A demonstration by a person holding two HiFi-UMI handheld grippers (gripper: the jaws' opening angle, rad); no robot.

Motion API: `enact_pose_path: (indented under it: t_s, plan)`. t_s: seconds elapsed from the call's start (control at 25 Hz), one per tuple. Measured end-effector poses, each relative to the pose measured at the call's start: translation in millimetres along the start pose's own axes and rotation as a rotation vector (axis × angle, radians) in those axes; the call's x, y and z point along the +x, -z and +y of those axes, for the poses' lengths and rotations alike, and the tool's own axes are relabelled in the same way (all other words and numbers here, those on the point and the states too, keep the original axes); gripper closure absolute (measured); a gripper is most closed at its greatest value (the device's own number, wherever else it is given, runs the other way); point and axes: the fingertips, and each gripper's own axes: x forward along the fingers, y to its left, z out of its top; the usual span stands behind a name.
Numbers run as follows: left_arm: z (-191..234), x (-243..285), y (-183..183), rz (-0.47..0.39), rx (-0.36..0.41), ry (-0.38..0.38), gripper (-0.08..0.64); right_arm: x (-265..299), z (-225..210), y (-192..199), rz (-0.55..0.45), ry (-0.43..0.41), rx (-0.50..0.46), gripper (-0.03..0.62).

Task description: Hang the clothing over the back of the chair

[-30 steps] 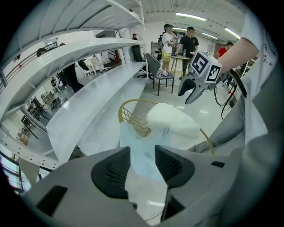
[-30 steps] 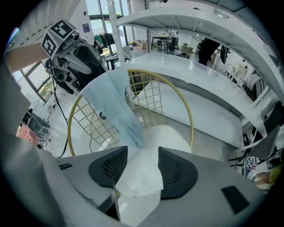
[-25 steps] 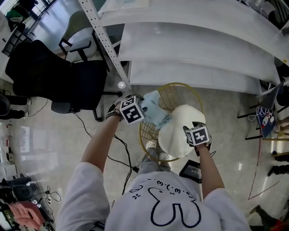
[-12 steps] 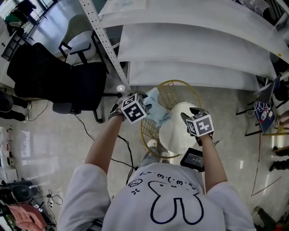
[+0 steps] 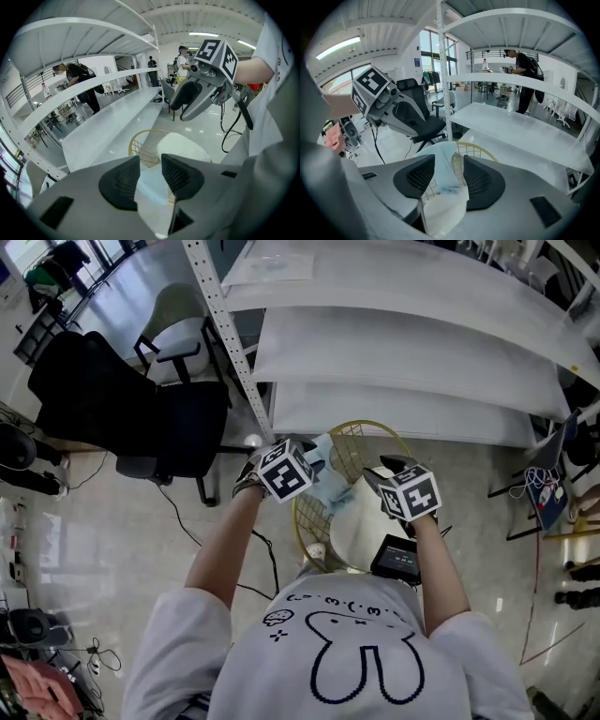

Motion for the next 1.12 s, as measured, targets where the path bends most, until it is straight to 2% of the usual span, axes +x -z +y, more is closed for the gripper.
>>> enact_pose_path:
  t_s: [0.12,0.2,0.24,0.28,0.32,0.44,0.52,0.64,0.72,0.96,1.12]
  plan:
    - [-3.1,-9.7,-8.0,-0.026,-0.014,-0.005,0.398,-0.1,7.8,-14.8,-0.029,-0.018,-0.016,0.405]
    - [-0.6,-16.7,-16.3,-0.057,-0.021,-0.049,0.459,-3.4,12.1,-27.3,-0.063,-0.024,-0.024,0.412]
    - [2.6,-20.8,-21.2,-0.080,-0.026,-0.088,0.503,-6.0,13.1,-33.6,-0.082,-0.017,-0.028,0.462]
    - [5.9,-25.2,-26.4,-0.104,-0.031,-0.129,0.537,-8.8,13.4,-39.2,-0.099,-0.004,-0.035,0.572]
    - [8.0,-29.8,-31.6,-0.130,-0.039,-0.162,0.537,-11.5,14.3,-44.1,-0.113,0.007,-0.051,0.592]
    - [9.2,-43.8,-48.9,-0.212,-0.081,-0.215,0.537,-21.1,23.7,-60.8,-0.178,-0.011,-0.109,0.592]
    - [8.5,-52.8,-61.0,-0.268,-0.109,-0.232,0.537,-30.6,32.5,-76.2,-0.261,-0.053,-0.113,0.592]
    - [7.3,-64.8,-77.4,-0.344,-0.143,-0.252,0.538,-50.4,43.8,-101.4,-0.425,-0.149,-0.037,0.594]
    - [7.5,-72.0,-85.1,-0.384,-0.166,-0.264,0.537,-59.7,46.3,-112.8,-0.492,-0.181,-0.003,0.594]
    - [9.4,-88.6,-97.1,-0.482,-0.218,-0.316,0.538,-66.8,48.0,-125.3,-0.521,-0.150,-0.049,0.597]
    - [13.8,-95.2,-97.6,-0.518,-0.246,-0.350,0.537,-66.9,46.6,-127.5,-0.516,-0.149,-0.061,0.597]
